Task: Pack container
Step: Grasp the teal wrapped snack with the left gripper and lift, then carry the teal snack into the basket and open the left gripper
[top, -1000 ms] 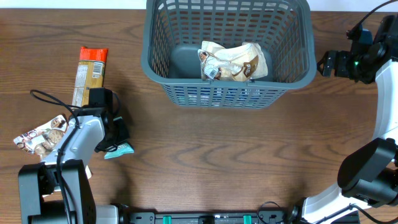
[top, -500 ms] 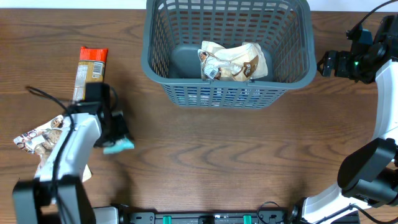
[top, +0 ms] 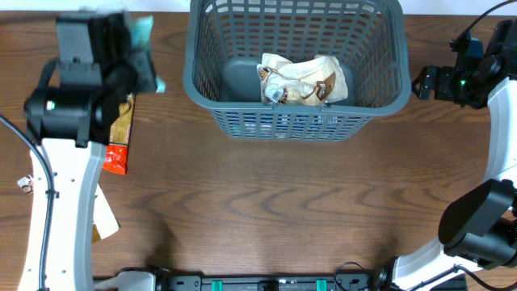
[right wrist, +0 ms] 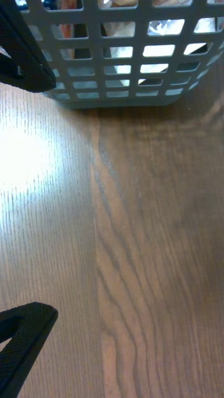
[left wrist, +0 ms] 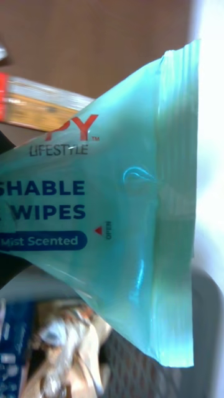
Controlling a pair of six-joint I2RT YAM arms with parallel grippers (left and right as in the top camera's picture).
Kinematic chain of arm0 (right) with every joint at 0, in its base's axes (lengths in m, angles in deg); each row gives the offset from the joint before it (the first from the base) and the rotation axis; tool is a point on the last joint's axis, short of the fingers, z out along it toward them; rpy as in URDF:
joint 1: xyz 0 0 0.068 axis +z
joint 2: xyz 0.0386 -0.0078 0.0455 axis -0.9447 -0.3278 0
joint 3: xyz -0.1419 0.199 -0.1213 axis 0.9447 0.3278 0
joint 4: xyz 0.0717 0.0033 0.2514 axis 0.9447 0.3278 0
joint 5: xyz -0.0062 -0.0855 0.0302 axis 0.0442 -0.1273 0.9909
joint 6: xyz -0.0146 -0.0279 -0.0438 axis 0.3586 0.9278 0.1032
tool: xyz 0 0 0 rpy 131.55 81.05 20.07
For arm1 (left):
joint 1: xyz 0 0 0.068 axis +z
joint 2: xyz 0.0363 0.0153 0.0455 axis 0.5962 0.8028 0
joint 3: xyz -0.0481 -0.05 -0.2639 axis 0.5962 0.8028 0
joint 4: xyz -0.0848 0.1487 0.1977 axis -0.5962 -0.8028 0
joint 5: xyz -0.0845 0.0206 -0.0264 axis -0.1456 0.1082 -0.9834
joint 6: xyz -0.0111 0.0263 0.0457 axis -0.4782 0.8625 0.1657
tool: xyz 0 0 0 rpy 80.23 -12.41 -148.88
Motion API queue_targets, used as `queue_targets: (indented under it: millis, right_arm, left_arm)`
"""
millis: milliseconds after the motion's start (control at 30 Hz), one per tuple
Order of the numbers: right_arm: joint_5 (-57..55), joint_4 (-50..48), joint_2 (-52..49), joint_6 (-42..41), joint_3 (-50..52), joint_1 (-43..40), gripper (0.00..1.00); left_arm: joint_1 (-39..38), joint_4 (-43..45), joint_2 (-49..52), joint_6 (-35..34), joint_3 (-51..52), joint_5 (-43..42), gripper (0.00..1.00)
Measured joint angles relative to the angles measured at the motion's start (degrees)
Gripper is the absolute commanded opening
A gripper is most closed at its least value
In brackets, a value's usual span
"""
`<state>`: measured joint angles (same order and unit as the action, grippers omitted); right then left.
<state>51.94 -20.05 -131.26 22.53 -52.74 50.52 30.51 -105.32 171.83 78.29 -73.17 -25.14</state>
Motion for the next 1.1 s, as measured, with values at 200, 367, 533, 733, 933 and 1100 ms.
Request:
queue_targets:
  millis: [200, 367, 533, 733, 933, 1100]
  right_arm:
    - [-0.02, 0.00, 0.00, 0.00, 0.00, 0.00, 0.99]
    - [-0.02, 0.00, 0.00, 0.00, 0.00, 0.00, 0.99]
    - [0.00, -0.02, 0.00, 0.00, 0.00, 0.00, 0.99]
    - [-0.02, -0.02, 0.00, 0.00, 0.00, 0.00, 0.99]
    - [-0.02, -0.02, 0.00, 0.00, 0.00, 0.00, 0.99]
    - [-0.02, -0.02, 0.00, 0.00, 0.00, 0.00, 0.99]
  left_arm:
    - [-6.99, 0.50, 10.08, 8.11, -14.12, 1.03, 0.05]
    - [-12.24, 3.39, 18.47, 14.25, -20.85, 1.31, 0.06]
    - [-18.16, 8.94, 23.32, 23.61, -21.84, 1.51, 0.06]
    - [-24.70, 6.25, 27.65, 42.60, -22.05, 1.44, 0.09]
    - [-26.03, 1.55, 34.36, 53.42, -22.14, 1.36, 0.12]
    - [-25.07, -1.16, 38.29, 56.61, -22.14, 1.49, 0.33]
